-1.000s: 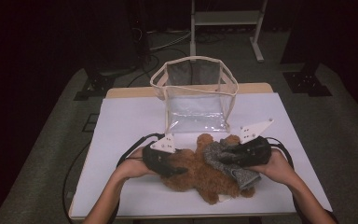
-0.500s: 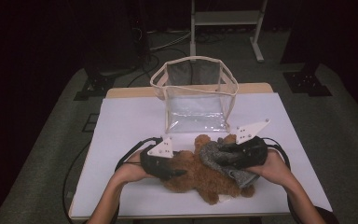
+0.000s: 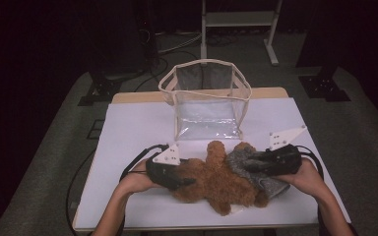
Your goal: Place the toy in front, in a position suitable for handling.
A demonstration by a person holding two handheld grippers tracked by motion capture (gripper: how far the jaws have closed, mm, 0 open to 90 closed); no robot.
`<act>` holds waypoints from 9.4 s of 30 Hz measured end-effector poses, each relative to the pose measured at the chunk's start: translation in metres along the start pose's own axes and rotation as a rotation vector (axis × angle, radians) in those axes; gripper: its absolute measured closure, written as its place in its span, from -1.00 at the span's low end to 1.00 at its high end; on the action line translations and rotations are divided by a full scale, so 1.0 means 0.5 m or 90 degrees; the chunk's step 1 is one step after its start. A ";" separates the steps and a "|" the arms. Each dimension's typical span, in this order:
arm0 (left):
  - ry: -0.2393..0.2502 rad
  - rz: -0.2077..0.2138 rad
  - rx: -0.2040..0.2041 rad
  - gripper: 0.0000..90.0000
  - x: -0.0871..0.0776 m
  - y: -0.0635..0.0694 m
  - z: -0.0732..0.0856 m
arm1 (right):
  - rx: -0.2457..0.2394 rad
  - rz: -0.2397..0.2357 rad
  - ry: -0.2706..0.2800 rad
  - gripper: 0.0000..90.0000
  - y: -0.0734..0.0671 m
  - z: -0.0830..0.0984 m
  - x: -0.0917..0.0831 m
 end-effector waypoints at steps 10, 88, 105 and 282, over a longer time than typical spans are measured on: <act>-0.011 -0.003 -0.015 -0.57 0.007 -0.003 0.000 | 0.013 -0.029 0.042 0.59 -0.015 -0.016 0.034; -0.031 -0.017 0.086 -0.05 -0.010 0.027 0.004 | 0.091 0.031 -0.022 0.60 0.119 0.006 0.016; -0.023 -0.030 0.045 -0.06 0.001 0.015 -0.002 | 0.049 -0.024 0.012 0.60 0.007 0.012 0.009; -0.044 -0.084 0.071 -0.01 0.058 0.002 -0.020 | -0.097 0.003 -0.035 0.65 -0.012 -0.176 0.064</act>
Point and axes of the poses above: each handheld gripper's, and its own axes: x roughly forward along the jaws, z roughly out of its underside, y roughly to its right, the point moved 8 cm from there along x, roughly forward along the jaws, and after that the axes turned 3 degrees about -x, right-handed, at the moved point
